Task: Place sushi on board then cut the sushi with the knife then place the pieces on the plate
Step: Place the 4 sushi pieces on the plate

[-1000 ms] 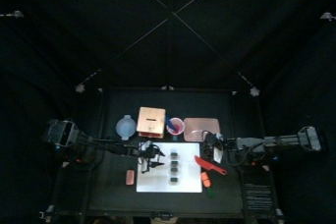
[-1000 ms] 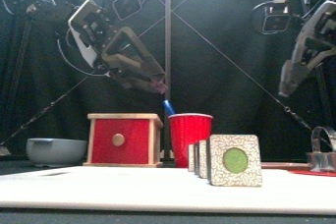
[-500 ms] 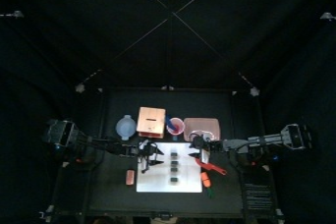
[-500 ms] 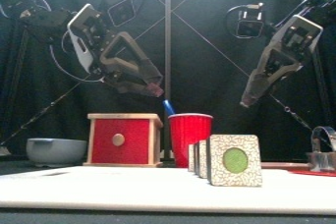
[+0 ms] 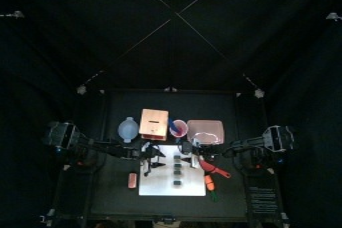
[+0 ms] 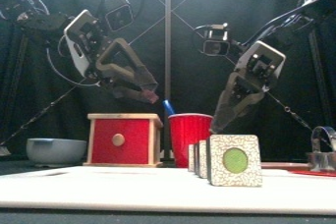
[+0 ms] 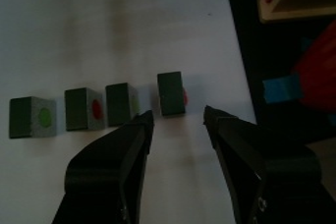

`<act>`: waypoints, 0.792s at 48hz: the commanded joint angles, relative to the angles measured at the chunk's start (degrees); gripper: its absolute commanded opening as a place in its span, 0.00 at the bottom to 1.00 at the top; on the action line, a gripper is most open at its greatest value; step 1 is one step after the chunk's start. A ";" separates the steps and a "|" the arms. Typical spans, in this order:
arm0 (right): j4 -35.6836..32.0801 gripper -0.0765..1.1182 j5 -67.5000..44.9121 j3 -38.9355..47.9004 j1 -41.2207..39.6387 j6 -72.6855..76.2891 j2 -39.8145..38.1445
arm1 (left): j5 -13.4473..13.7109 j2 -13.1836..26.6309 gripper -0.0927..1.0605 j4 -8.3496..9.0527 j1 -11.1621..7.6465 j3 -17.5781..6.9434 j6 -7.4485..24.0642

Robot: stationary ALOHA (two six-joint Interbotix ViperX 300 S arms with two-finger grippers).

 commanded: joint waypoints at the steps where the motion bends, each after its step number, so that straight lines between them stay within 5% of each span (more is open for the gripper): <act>1: -0.26 0.75 -0.18 -2.90 0.00 0.26 1.67 | -0.53 -0.44 0.79 -0.18 0.18 -0.18 0.09; 25: -0.35 0.71 0.97 -6.86 -0.26 0.35 8.00 | -0.26 -0.79 0.79 -1.67 0.18 0.79 0.09; 38: 0.18 0.55 1.14 -6.06 -0.70 0.62 6.94 | -0.26 -0.79 0.79 -1.67 0.09 0.79 0.09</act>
